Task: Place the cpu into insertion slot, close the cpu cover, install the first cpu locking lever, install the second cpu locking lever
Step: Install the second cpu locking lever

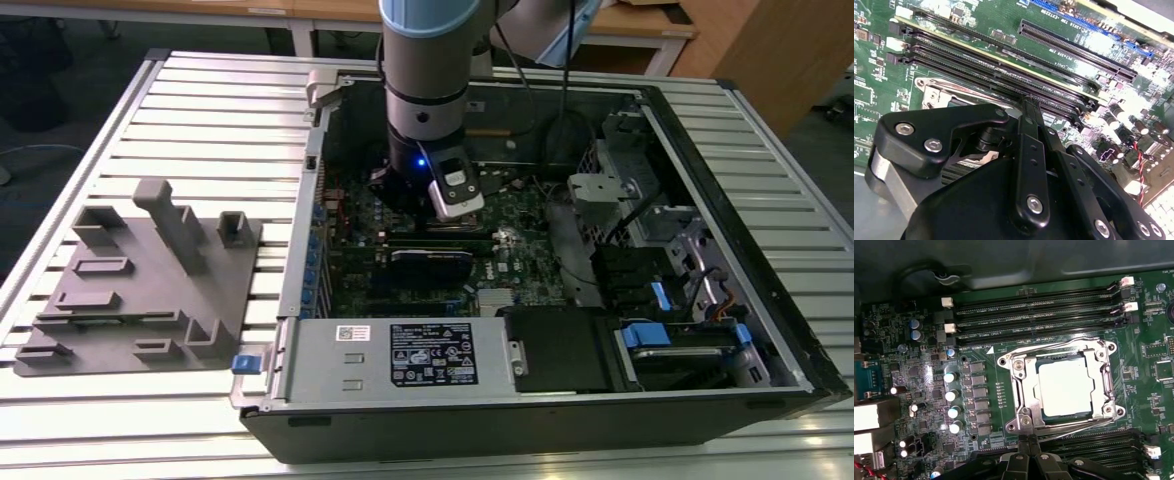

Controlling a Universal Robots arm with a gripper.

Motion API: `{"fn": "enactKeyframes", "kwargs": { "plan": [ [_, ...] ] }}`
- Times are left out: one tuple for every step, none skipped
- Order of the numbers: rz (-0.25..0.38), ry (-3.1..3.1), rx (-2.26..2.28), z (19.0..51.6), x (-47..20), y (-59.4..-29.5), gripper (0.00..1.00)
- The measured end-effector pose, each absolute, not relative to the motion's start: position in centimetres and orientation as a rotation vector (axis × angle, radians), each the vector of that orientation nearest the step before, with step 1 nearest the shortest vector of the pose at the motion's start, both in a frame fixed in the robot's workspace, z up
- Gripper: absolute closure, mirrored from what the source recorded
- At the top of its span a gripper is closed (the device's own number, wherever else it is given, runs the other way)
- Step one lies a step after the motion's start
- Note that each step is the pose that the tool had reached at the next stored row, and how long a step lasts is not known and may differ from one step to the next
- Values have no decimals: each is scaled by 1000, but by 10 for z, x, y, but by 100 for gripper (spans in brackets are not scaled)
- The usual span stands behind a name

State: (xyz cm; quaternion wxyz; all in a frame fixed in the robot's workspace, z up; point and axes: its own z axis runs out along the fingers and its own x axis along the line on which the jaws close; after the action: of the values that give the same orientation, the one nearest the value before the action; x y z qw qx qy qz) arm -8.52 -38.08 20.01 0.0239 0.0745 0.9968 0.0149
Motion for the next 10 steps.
{"fn": "enactKeyframes", "kwargs": {
  "plan": [
    [49, 3085, 231, 200, -86, -381, 89],
    [54, 3085, 231, 200, -87, -381, 89],
    [59, 3085, 231, 200, -88, -381, 89],
    [64, 3085, 231, 200, -88, -381, 89],
    [70, 3085, 231, 200, -89, -381, 89],
    [74, 3085, 231, 200, -89, -381, 89],
    [78, 3085, 231, 200, -89, -381, 89],
    [81, 3085, 232, 200, -89, -381, 89],
    [85, 3086, 232, 200, -89, -381, 89],
    [90, 3086, 232, 200, -89, -381, 89]
  ]
}}
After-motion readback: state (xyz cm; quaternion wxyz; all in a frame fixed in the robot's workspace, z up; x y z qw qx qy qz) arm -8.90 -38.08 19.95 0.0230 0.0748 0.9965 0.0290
